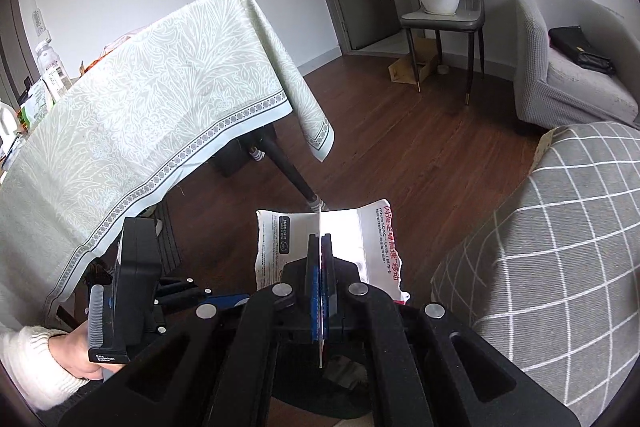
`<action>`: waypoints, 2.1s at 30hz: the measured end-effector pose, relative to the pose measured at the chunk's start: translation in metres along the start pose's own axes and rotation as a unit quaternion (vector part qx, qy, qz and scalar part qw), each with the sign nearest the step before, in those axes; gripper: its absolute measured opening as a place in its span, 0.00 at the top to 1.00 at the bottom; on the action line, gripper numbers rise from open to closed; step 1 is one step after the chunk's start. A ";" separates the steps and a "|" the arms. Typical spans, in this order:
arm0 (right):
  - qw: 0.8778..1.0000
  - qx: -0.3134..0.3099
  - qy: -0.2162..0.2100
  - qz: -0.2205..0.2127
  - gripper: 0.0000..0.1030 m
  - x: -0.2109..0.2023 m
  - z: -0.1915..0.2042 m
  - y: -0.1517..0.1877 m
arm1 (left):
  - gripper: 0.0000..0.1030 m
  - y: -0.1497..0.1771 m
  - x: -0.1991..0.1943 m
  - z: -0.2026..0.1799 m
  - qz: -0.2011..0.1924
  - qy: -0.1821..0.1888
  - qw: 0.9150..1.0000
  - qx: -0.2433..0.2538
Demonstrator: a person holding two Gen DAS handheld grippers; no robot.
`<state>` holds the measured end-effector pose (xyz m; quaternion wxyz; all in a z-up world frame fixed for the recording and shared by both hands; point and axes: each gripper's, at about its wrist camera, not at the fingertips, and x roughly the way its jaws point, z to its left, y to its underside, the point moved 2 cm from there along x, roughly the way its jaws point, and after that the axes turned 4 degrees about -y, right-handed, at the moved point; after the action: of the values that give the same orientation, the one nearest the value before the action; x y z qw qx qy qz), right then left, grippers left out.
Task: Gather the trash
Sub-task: 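Carry the lid and paper packet in both grippers to the teal bin, then open the left gripper to drop the white lid into the bin, then move the right gripper over the bin and open it to drop the packet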
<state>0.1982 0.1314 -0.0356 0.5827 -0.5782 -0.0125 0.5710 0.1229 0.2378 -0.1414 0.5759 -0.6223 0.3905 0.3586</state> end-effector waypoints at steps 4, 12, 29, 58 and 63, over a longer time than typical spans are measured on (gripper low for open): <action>1.000 -0.001 -0.003 0.014 0.99 0.016 0.005 0.000 | 0.59 0.011 0.013 0.006 0.035 0.007 0.999 -0.005; 0.999 -0.002 -0.010 0.031 0.99 0.035 0.009 0.002 | 0.59 0.030 0.031 0.005 0.066 0.007 0.998 0.011; 0.998 -0.006 -0.012 0.067 0.99 0.064 0.017 0.005 | 0.43 0.047 0.047 0.009 0.101 -0.002 0.995 0.025; 0.977 0.023 0.030 0.211 0.99 0.159 -0.003 0.073 | 0.67 -0.008 -0.058 0.042 -0.070 -0.007 0.996 -0.047; 0.971 0.030 0.040 0.235 0.99 0.170 -0.008 0.088 | 0.68 -0.021 -0.077 0.035 -0.092 0.003 0.995 -0.048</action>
<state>0.2051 0.2134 -0.2089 0.4493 -0.5692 0.1646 0.6686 0.1078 0.2786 -0.0660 0.5750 -0.6835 0.3158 0.3201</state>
